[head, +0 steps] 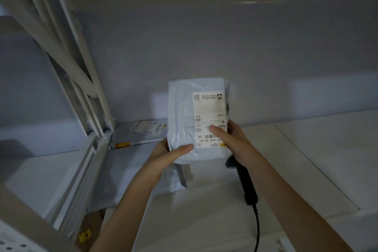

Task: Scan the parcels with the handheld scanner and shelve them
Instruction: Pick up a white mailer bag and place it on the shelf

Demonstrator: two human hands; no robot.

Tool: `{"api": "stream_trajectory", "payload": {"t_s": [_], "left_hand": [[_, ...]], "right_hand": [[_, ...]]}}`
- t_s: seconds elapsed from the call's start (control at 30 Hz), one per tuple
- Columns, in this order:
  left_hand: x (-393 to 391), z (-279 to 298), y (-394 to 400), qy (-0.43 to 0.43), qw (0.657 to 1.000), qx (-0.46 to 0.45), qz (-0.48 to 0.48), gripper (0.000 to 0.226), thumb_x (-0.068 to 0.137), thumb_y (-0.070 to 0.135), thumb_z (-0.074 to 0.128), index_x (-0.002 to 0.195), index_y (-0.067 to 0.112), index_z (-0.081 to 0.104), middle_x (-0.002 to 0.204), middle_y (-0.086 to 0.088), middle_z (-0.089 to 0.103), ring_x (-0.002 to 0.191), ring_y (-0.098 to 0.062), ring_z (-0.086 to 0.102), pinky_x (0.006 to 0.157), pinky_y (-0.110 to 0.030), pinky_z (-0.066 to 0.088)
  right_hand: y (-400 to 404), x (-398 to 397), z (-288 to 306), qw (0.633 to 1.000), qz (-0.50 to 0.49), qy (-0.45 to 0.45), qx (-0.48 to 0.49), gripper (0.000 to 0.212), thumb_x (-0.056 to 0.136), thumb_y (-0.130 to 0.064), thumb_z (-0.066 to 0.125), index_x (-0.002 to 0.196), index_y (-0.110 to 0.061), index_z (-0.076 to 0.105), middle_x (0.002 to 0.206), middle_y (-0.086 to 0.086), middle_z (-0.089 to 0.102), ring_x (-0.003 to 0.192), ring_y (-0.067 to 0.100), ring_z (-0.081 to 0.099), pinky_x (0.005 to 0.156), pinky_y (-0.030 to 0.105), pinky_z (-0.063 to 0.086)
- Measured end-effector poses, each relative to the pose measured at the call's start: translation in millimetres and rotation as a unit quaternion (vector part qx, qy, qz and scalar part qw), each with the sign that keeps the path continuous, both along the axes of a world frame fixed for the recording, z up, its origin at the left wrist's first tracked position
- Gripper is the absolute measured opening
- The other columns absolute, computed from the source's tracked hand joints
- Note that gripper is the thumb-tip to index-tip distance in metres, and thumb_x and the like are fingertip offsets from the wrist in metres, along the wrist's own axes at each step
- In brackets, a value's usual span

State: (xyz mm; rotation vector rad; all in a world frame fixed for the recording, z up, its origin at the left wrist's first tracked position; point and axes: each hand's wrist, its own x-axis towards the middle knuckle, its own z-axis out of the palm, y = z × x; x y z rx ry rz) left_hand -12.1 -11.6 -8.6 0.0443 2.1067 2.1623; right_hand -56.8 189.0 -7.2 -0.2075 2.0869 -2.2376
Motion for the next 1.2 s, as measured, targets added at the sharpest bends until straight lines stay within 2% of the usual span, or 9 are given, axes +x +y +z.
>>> {"api": "stream_trajectory", "payload": {"t_s": [0.17, 0.27, 0.37, 0.47, 0.53, 0.67, 0.97, 1.1, 1.2], "left_hand": [[-1, -3, -1, -0.022, 0.998, 0.046, 0.038, 0.035, 0.078, 0.016, 0.072, 0.112, 0.021, 0.063, 0.110, -0.002, 0.072, 0.102, -0.016, 0.068, 0.095, -0.036, 0.050], [-2, -6, -1, -0.023, 0.998, 0.048, 0.042, 0.031, 0.080, 0.015, 0.071, 0.110, 0.018, 0.065, 0.109, -0.003, 0.073, 0.097, -0.014, 0.070, 0.094, -0.035, 0.051], [-3, -8, -3, -0.022, 0.998, 0.048, 0.044, 0.023, 0.080, 0.014, 0.070, 0.101, 0.022, 0.066, 0.106, 0.000, 0.073, 0.092, -0.010, 0.071, 0.091, -0.032, 0.052], [-6, -7, -3, -0.012, 0.997, 0.053, 0.047, 0.022, 0.080, 0.014, 0.070, 0.099, 0.025, 0.066, 0.101, 0.004, 0.074, 0.089, -0.007, 0.071, 0.087, -0.029, 0.052], [-7, -5, -2, -0.006, 0.997, 0.057, 0.050, 0.022, 0.080, 0.012, 0.070, 0.099, 0.024, 0.066, 0.100, 0.004, 0.074, 0.088, -0.007, 0.071, 0.084, -0.027, 0.053], [-12, -6, -1, 0.001, 0.996, 0.055, 0.066, 0.027, 0.078, 0.013, 0.072, 0.103, 0.021, 0.066, 0.107, -0.003, 0.073, 0.097, -0.015, 0.069, 0.087, -0.031, 0.052], [-25, -12, 0, -0.008, 0.995, 0.039, 0.089, 0.059, 0.053, 0.030, 0.086, 0.108, 0.021, 0.066, 0.107, -0.002, 0.073, 0.101, -0.019, 0.068, 0.092, -0.038, 0.052], [-30, -14, 3, -0.013, 0.994, 0.038, 0.105, 0.036, 0.068, 0.020, 0.082, 0.100, 0.024, 0.066, 0.105, -0.004, 0.072, 0.098, -0.021, 0.068, 0.092, -0.039, 0.053], [-30, -15, 4, -0.014, 0.993, 0.022, 0.113, 0.046, 0.060, 0.029, 0.085, 0.101, 0.024, 0.066, 0.105, -0.004, 0.072, 0.099, -0.022, 0.068, 0.092, -0.039, 0.053]], "right_hand": [[7, -1, -21, 0.978, -0.157, -0.016, 0.136, 0.043, 0.096, -0.043, 0.039, 0.130, -0.018, 0.049, 0.135, 0.007, 0.050, 0.125, 0.021, 0.047, 0.105, 0.035, 0.036], [23, 12, -59, 0.857, -0.212, -0.045, 0.467, 0.058, 0.090, -0.043, 0.050, 0.131, -0.003, 0.041, 0.135, 0.017, 0.041, 0.126, 0.033, 0.038, 0.100, 0.038, 0.036], [34, 28, -90, 0.804, -0.156, -0.120, 0.562, 0.068, 0.086, -0.049, 0.052, 0.130, -0.001, 0.036, 0.126, 0.017, 0.044, 0.117, 0.033, 0.046, 0.089, 0.038, 0.043], [43, 27, -107, 0.853, -0.130, -0.179, 0.473, 0.046, 0.087, -0.037, 0.056, 0.115, -0.002, 0.045, 0.099, 0.012, 0.057, 0.083, 0.026, 0.060, 0.064, 0.030, 0.043], [47, 24, -109, 0.918, -0.129, -0.242, 0.286, 0.020, 0.087, -0.019, 0.058, 0.093, -0.001, 0.051, 0.069, 0.009, 0.055, 0.054, 0.020, 0.054, 0.054, 0.029, 0.041], [54, 28, -98, 0.941, -0.129, -0.309, 0.037, 0.010, 0.084, -0.002, 0.060, 0.090, 0.002, 0.052, 0.062, 0.013, 0.054, 0.048, 0.023, 0.053, 0.048, 0.030, 0.046], [18, 85, -4, 0.992, -0.108, -0.058, -0.005, 0.009, 0.085, -0.006, 0.057, 0.085, -0.011, 0.049, 0.054, 0.005, 0.045, 0.040, 0.018, 0.040, 0.044, 0.028, 0.036], [0, 100, 16, 0.997, -0.071, -0.036, 0.022, 0.014, 0.085, -0.009, 0.057, 0.077, -0.012, 0.046, 0.056, 0.008, 0.043, 0.038, 0.017, 0.039, 0.042, 0.025, 0.035], [-6, 103, 19, 0.997, -0.057, -0.036, 0.045, 0.016, 0.085, -0.010, 0.055, 0.075, -0.012, 0.043, 0.062, 0.015, 0.042, 0.039, 0.018, 0.039, 0.043, 0.025, 0.037]]}}
